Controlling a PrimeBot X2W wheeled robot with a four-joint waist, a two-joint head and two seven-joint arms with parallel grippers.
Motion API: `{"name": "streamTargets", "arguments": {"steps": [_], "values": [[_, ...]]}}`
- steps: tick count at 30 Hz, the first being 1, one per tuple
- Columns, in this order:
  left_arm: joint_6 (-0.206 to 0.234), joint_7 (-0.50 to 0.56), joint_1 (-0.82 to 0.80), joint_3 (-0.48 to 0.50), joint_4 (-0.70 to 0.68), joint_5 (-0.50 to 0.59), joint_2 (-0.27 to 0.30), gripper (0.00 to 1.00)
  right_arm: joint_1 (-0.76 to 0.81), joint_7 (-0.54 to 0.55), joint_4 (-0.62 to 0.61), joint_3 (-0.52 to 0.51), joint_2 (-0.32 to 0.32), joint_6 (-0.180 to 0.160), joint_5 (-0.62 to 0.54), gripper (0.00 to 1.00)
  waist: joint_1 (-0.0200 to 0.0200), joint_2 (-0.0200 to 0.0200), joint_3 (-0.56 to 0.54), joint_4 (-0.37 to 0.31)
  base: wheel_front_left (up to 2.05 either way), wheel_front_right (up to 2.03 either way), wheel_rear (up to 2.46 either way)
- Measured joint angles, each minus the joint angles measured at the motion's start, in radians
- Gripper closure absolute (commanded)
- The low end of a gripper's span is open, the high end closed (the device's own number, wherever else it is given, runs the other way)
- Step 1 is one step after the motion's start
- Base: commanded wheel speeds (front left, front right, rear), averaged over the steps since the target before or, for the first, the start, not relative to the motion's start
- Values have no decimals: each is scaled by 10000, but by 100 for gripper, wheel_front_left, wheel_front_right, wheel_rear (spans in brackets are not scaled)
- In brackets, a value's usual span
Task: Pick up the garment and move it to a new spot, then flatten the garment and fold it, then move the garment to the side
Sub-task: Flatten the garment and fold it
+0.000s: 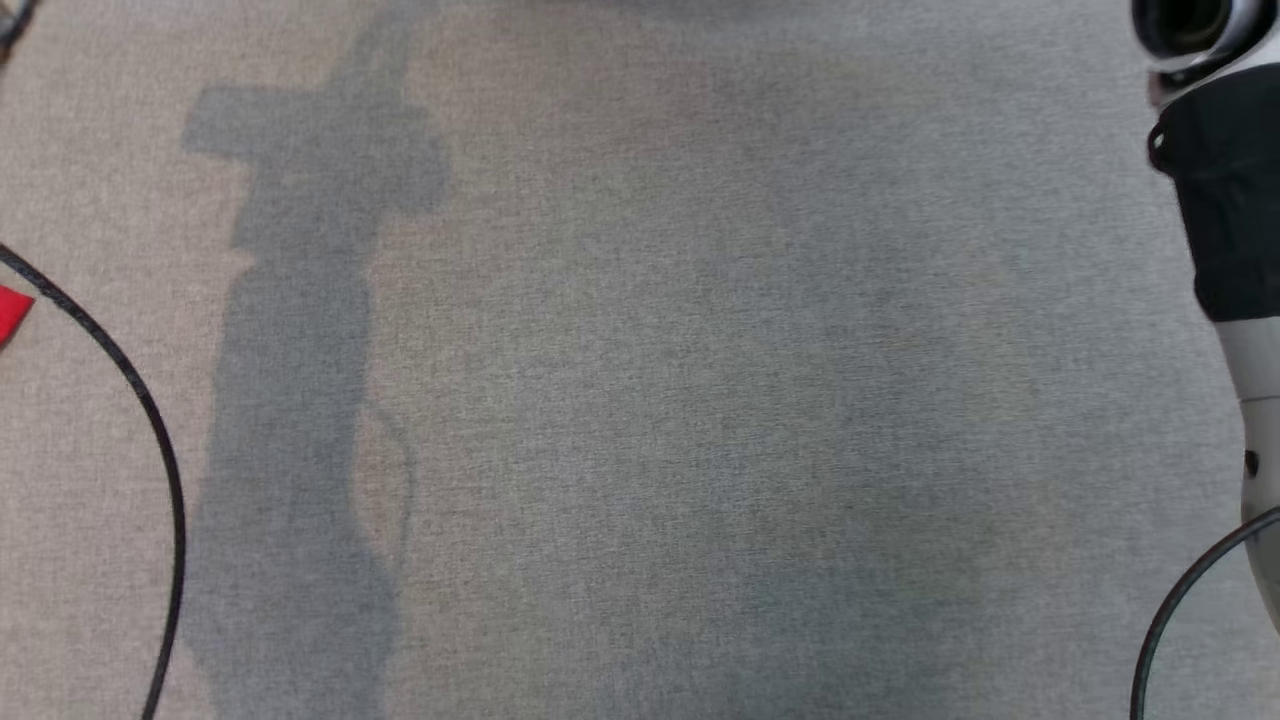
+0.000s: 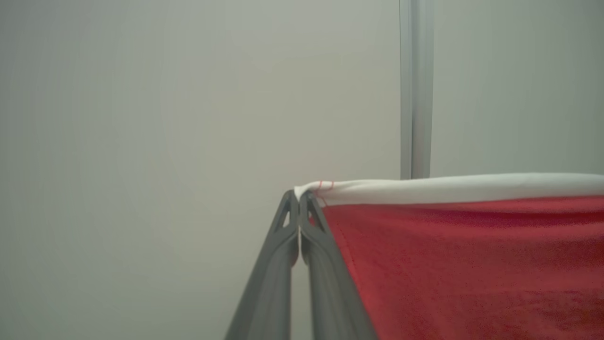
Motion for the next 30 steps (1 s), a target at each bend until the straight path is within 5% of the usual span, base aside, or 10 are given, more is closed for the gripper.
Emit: {"name": "streamTargets", "arguments": {"steps": [8, 14, 21, 30], "values": [[-443, -228, 1483, 0, 677, -403, -848, 100, 990, -17, 522, 1057, -389, -2, 554, 100, 0, 0, 360, 357, 0, 0, 0], [-353, -259, 4003, 531, -1181, -59, -918, 100, 2925, -25, -663, 2341, -1028, -4, 1177, 100, 0, 0, 271, 563, 0, 0, 0], [82, -257, 7799, 786, -3712, 464, -548, 100, 5780, -25, -2671, 2650, -1868, -4, 1684, 100, 0, 0, -355, 679, 0, 0, 0], [1310, 732, 11937, 639, -7459, 399, 585, 100, 9099, -27, -4874, 2658, -2631, -4, 1223, 100, 0, 1, -1537, 673, 0, 0, 0]]}}
